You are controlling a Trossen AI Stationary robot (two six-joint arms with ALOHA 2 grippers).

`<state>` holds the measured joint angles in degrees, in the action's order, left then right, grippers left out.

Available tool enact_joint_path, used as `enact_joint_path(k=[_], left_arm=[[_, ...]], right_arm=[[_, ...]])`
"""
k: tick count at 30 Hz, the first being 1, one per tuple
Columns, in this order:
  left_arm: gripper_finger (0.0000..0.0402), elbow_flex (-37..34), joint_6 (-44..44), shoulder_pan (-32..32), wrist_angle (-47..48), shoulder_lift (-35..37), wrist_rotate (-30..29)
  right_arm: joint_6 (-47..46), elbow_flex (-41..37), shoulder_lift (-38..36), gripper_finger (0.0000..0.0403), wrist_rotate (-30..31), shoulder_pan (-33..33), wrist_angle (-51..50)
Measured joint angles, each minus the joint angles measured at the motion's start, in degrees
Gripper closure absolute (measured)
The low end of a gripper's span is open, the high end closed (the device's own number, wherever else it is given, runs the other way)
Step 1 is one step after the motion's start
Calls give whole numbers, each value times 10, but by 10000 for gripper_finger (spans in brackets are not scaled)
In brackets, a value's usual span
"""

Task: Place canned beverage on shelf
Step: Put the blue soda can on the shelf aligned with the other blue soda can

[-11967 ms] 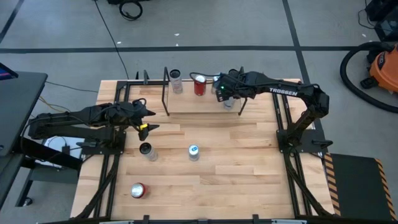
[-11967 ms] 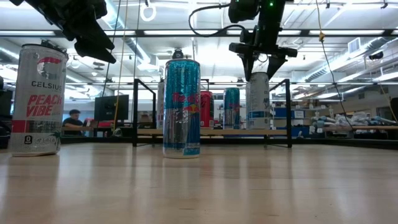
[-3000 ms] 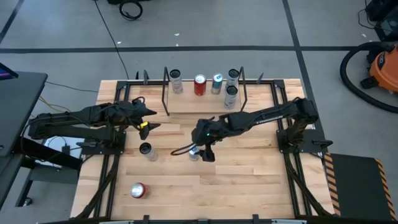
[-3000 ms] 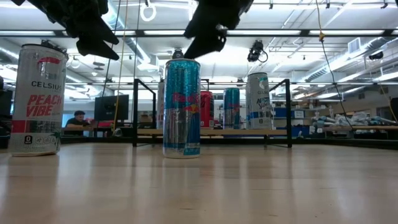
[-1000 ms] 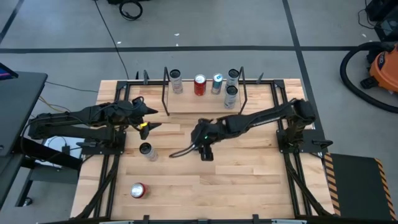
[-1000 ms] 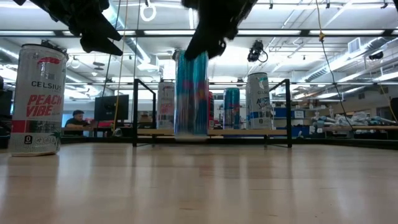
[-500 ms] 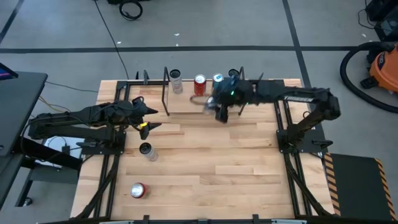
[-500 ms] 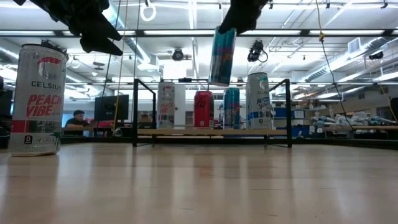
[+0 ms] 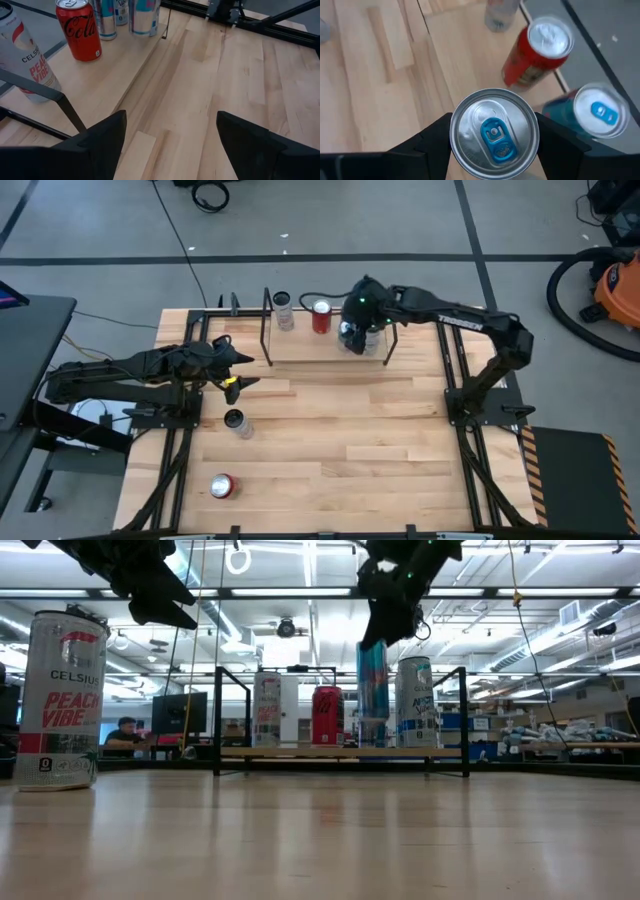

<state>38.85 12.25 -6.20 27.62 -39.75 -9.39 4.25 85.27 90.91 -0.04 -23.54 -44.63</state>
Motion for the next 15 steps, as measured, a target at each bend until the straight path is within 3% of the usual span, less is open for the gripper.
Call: enact_joint_path(k=[15], left_arm=[[90, 0, 2, 0, 1, 0, 0]], right_arm=[[0, -46, 20, 159, -10, -6, 31]])
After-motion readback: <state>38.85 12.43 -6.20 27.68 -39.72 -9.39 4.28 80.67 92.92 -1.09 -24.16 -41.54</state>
